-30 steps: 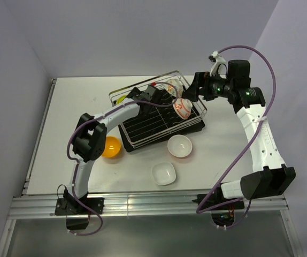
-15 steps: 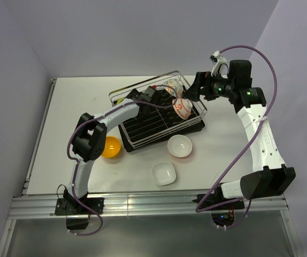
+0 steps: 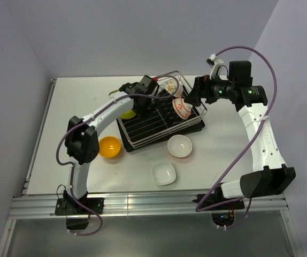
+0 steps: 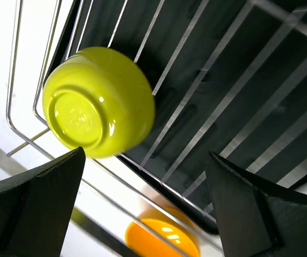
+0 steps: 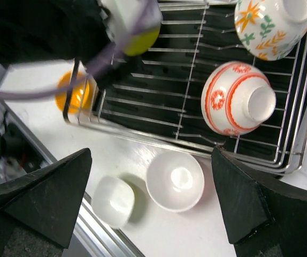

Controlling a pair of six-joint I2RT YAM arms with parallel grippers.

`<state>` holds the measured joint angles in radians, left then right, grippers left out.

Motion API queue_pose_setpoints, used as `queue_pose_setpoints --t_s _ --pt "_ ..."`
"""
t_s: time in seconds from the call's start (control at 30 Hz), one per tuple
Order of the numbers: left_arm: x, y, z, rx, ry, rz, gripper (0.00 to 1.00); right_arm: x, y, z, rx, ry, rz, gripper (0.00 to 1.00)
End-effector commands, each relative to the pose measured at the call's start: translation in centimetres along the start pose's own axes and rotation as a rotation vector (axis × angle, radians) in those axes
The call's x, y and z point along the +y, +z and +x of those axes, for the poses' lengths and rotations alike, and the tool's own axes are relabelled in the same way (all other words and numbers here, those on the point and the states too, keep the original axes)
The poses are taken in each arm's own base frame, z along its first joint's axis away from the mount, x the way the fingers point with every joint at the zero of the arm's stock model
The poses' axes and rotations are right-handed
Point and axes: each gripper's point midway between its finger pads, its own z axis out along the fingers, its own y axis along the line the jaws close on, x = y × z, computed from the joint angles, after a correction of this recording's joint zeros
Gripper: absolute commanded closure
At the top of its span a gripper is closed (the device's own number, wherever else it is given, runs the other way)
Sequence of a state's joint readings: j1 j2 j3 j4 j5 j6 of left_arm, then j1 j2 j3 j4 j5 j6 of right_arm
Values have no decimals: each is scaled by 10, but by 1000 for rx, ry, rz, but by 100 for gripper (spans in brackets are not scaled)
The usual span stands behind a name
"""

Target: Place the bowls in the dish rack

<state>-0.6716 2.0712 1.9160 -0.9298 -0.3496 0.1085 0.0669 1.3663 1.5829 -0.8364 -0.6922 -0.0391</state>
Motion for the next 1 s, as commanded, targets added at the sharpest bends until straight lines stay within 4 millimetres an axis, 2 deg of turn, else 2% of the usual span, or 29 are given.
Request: queue_pose_setpoints --t_s 0.0,0.03,0.1,0.13,0.17,0.2,0.3,0.4,0.43,0.47,0.53,0.57,0.6,0.63,0.67,0.73,0.77,0.83,0.97 --pt "-1 -74 -35 -192 -69 151 1 7 -13 18 78 -85 -40 0" --pt "-5 -89 -37 -234 -77 205 1 8 -17 24 92 -107 -42 0" --pt "-2 -106 -45 -302 -106 259 1 6 -20 43 143 -172 -45 1" --pt "-5 -128 -50 -362 -114 328 0 9 -27 57 187 -173 -53 1" --pt "-1 -131 -49 -380 -137 360 0 8 -30 66 215 -233 -70 2" --pt "2 -141 -54 -424 -163 393 1 14 -37 83 270 -226 -92 3" --pt "18 -179 -58 -535 -250 509 1 17 -49 109 342 -300 -123 5" --pt "31 -192 -60 -606 -313 570 1 11 -48 127 370 -377 -100 15" --pt "34 -196 -60 -624 -324 582 1 8 -47 133 381 -394 -84 15" --pt "37 -200 -58 -639 -341 612 1 5 -43 147 415 -406 -83 18" --pt "42 -213 -57 -685 -356 636 1 4 -35 153 409 -485 -58 23" --pt "46 -210 -55 -700 -384 650 0 6 -27 174 465 -525 -68 25" --pt "46 -222 -55 -736 -379 674 1 7 -21 171 435 -587 -54 26" --pt "45 -219 -51 -734 -393 689 0 8 -15 178 442 -626 -56 27" --pt "53 -223 -53 -767 -408 684 0 9 -8 195 485 -683 -64 28" --pt "59 -224 -50 -784 -417 675 0 11 7 192 435 -771 -56 28" --pt "63 -227 -51 -798 -417 669 1 12 14 202 446 -808 -70 28" --pt "66 -228 -51 -810 -421 664 1 13 26 202 420 -873 -85 29" --pt "67 -225 -49 -801 -434 667 0 9 46 225 475 -960 -127 31"
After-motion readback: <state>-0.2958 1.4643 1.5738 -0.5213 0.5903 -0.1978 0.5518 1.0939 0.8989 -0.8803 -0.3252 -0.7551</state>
